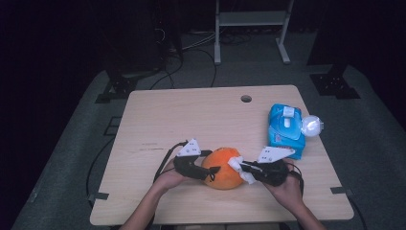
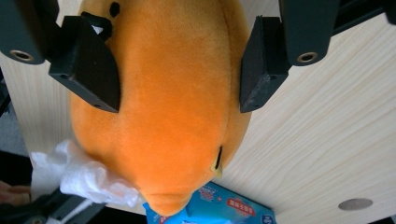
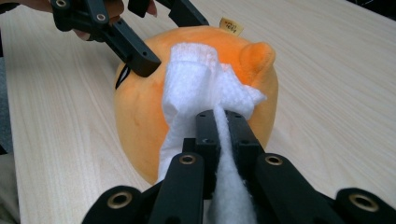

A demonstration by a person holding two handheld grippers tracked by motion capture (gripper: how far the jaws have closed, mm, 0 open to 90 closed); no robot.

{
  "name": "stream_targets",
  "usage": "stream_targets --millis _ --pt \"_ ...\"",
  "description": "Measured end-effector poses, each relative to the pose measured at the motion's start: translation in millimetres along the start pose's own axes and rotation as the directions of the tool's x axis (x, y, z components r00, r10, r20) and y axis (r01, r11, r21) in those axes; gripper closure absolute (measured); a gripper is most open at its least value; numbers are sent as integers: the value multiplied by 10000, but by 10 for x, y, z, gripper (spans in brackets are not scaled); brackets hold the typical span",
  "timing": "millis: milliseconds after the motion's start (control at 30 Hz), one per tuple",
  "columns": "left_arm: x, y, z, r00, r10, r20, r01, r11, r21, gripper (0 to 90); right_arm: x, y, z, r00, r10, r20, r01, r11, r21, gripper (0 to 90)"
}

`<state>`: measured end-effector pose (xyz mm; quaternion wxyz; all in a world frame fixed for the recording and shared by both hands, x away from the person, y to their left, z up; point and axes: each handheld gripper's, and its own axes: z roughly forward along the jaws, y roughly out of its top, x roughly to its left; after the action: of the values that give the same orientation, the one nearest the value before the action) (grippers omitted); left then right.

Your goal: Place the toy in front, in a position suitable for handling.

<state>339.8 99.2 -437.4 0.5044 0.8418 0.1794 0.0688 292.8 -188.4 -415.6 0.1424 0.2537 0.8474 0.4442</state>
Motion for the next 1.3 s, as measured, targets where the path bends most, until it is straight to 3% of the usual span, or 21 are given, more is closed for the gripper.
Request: stream_targets --millis 67,133,333,467,567,767,867,1067,1133,1167,1200,1233,1300 --pt "-6 0 7 10000 51 30 -51 10000 -1 311 -10 -6 0 10000 30 -40 -30 10000 0 841" --pt "-47 14 21 9991 390 182 -391 9992 43 309 -24 16 -13 9999 127 -22 -128 9999 -88 841" --pt "-64 20 22 9981 552 290 -554 9984 55 311 -70 55 -22 9994 330 -64 -333 9987 -375 841" --pt "-8 10 9 9998 223 -3 -223 9997 -66 308 -68 32 -9 9988 416 -247 -423 9987 -279 841" --pt "93 -27 -35 9978 -617 -226 610 9976 -335 284 -68 -24 4 9977 491 -474 -492 9988 -17 840" --pt "47 -26 11 9978 -655 -103 652 9974 -308 290 -59 -25 4 9972 507 -553 -509 9987 -9 840" --pt "-51 13 34 9999 115 24 -115 9998 -173 304 -50 9 -8 9977 470 -494 -482 9985 -244 840" --pt "-168 52 66 9965 814 201 -813 9967 -76 315 -78 68 -51 9971 635 -422 -665 9950 -743 840" --pt "-234 75 79 9923 1193 344 -1193 9929 -25 315 -85 68 -69 9972 675 -317 -700 9940 -840 839" --pt "-312 99 98 9852 1636 504 -1642 9864 81 313 -96 76 -98 9968 758 -235 -779 9914 -1049 837" --pt "-312 99 98 9852 1636 504 -1642 9864 81 305 -96 76 -98 9968 758 -235 -779 9914 -1049 837" --pt "-373 123 94 9740 2167 656 -2191 9752 307 294 -101 88 -116 9974 705 -147 -716 9916 -1076 837" --pt "-381 129 90 9723 2237 674 -2265 9733 380 271 -92 82 -106 9981 599 -135 -610 9934 -969 837"
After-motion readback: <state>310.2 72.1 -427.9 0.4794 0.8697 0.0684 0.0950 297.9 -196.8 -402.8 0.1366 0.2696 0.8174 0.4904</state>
